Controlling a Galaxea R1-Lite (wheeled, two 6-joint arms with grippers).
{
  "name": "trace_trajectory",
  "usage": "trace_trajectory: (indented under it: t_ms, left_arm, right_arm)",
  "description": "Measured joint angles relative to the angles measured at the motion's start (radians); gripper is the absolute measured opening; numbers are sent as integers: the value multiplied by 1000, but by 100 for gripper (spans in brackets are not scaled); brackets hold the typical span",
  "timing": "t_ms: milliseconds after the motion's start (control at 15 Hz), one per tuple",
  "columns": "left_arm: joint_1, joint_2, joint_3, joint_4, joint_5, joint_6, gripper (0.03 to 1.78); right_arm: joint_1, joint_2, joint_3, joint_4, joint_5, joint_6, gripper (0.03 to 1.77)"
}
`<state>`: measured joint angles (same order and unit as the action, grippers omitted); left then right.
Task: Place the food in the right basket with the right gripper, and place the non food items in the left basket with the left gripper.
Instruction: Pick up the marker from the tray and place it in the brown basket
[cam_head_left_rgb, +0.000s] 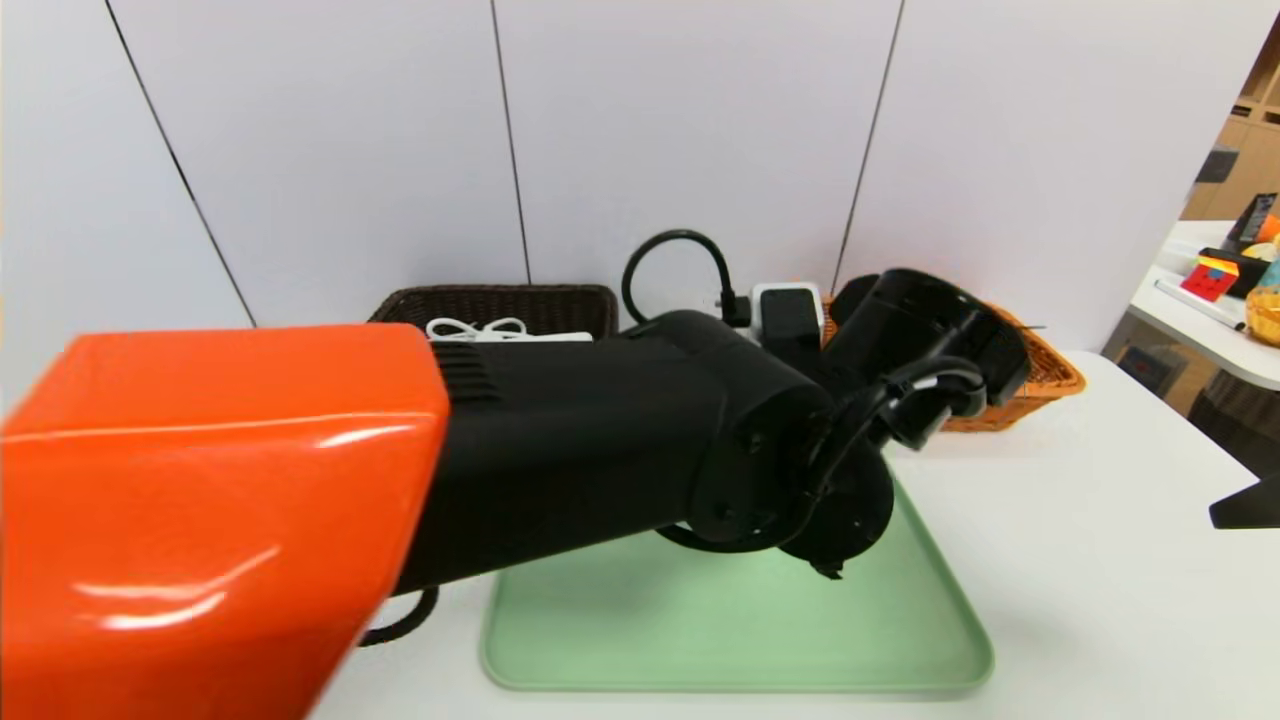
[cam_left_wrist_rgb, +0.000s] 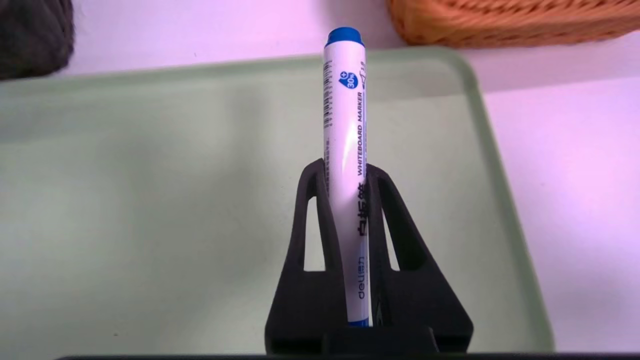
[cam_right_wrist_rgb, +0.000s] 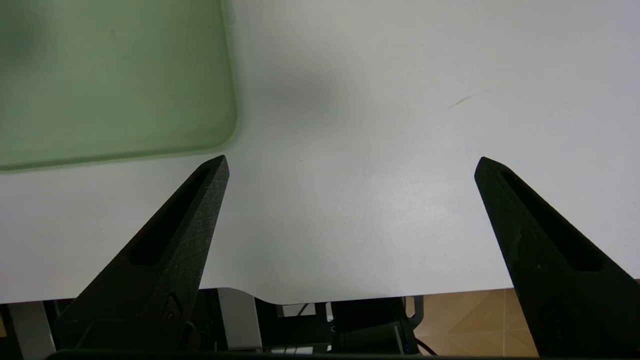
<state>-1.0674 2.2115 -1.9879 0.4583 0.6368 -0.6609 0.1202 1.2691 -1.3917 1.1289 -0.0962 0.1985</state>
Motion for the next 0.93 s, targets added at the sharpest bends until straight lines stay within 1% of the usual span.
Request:
trace_trajectory:
  t_ms: [133, 333, 533, 667, 800, 933]
  left_arm:
    - [1, -57, 0, -9, 13, 34, 18]
    - [19, -139, 0, -41, 62, 108, 18]
    - [115, -204, 0, -79, 89, 173, 18]
    - [194, -232, 14, -108, 108, 180, 18]
    - [270, -253, 67, -157, 114, 183, 18]
    - [322, -267, 136, -211, 114, 206, 18]
  right_arm:
    - [0, 2, 0, 0, 0, -2, 170]
    - [0, 2, -2, 0, 0, -9, 170]
    - [0, 1, -3, 0, 0, -9, 170]
    - [2, 0, -4, 0, 0, -9, 170]
    - [5, -2, -8, 0, 0, -14, 170]
    - [5, -6, -9, 0, 0, -19, 170]
